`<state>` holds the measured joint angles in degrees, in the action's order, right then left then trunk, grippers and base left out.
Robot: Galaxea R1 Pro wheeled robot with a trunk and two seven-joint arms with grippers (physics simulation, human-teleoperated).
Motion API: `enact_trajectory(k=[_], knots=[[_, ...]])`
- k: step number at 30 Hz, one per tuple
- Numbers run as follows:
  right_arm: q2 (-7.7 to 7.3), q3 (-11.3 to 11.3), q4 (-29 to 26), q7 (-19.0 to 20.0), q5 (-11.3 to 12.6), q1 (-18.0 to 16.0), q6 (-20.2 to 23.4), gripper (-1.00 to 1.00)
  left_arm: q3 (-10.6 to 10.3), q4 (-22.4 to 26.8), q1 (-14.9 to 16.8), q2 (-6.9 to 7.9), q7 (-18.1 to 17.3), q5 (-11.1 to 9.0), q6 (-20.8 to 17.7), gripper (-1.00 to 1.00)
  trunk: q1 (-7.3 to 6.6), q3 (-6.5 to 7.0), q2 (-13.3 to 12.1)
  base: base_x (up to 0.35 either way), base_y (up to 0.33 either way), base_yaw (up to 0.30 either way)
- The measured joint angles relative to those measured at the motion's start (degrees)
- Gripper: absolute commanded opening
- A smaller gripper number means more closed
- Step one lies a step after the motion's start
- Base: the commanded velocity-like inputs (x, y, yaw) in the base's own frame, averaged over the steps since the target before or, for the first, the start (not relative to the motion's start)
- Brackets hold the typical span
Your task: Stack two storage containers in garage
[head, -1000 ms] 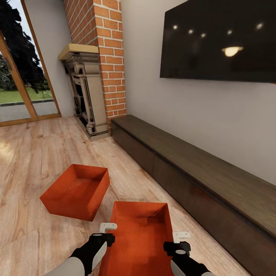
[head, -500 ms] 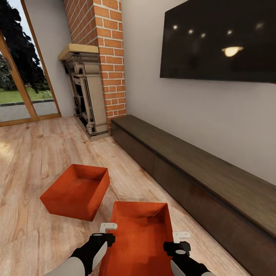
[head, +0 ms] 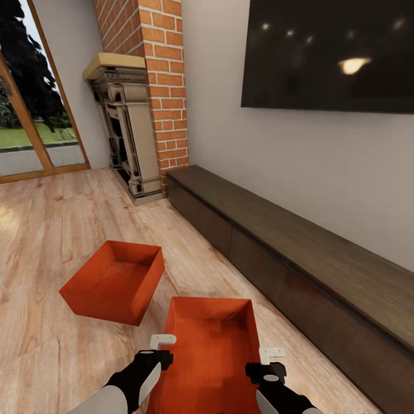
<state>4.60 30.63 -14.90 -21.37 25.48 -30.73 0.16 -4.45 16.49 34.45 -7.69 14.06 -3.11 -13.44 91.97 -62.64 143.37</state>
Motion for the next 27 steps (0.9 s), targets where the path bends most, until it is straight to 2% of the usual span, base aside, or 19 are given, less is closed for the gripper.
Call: enact_trajectory(k=[6,10,27], knots=[[0.00,0.0,0.0,0.0,0.0,0.0,0.0,1.00,0.0,0.0,0.0,-0.07,0.0,0.0,0.0,1.00,0.00,0.00,0.0,0.000,0.000,0.000],[0.02,0.0,0.0,0.0,0.0,0.0,0.0,1.00,0.0,0.0,0.0,-0.07,0.0,0.0,0.0,1.00,0.11,-0.88,0.0,0.000,0.000,0.000],[0.08,0.0,0.0,0.0,0.0,0.0,0.0,1.00,0.0,0.0,0.0,0.00,0.0,0.0,0.0,1.00,0.10,-0.89,0.1,0.000,0.000,0.000]])
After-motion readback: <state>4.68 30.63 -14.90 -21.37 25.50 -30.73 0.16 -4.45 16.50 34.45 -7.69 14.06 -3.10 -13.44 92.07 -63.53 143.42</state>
